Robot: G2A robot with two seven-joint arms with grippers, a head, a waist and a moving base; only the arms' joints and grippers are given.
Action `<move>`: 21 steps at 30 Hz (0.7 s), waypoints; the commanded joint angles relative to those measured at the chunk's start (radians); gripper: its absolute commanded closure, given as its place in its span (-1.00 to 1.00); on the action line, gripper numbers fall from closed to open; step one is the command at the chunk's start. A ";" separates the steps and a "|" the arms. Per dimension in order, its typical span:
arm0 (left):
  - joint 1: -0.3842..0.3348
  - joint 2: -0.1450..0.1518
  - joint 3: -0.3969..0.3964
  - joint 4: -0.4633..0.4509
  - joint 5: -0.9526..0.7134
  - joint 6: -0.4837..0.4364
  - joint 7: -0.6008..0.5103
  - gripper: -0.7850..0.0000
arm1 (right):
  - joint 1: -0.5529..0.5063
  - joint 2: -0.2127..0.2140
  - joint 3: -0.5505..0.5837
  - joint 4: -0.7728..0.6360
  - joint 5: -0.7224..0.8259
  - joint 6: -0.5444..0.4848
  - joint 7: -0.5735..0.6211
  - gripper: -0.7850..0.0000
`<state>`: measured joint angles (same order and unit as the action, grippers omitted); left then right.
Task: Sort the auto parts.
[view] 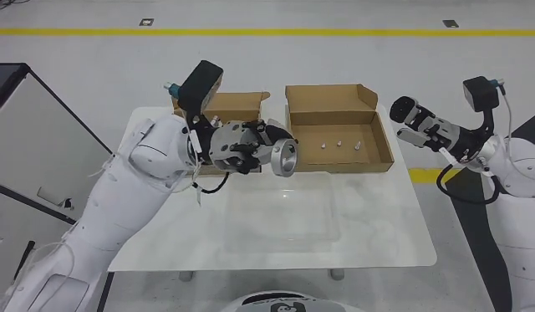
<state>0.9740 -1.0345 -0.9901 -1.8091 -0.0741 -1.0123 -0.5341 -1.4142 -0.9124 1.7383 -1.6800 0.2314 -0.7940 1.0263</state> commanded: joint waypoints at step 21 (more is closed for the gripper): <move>0.054 -0.035 0.015 -0.068 -0.171 0.000 0.197 1.00 | 0.000 0.000 0.000 0.000 0.000 0.000 0.000 -1.00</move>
<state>1.0270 -1.0667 -0.9766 -1.8769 -0.2329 -1.0123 -0.3389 -1.4142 -0.9124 1.7383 -1.6800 0.2314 -0.7940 1.0263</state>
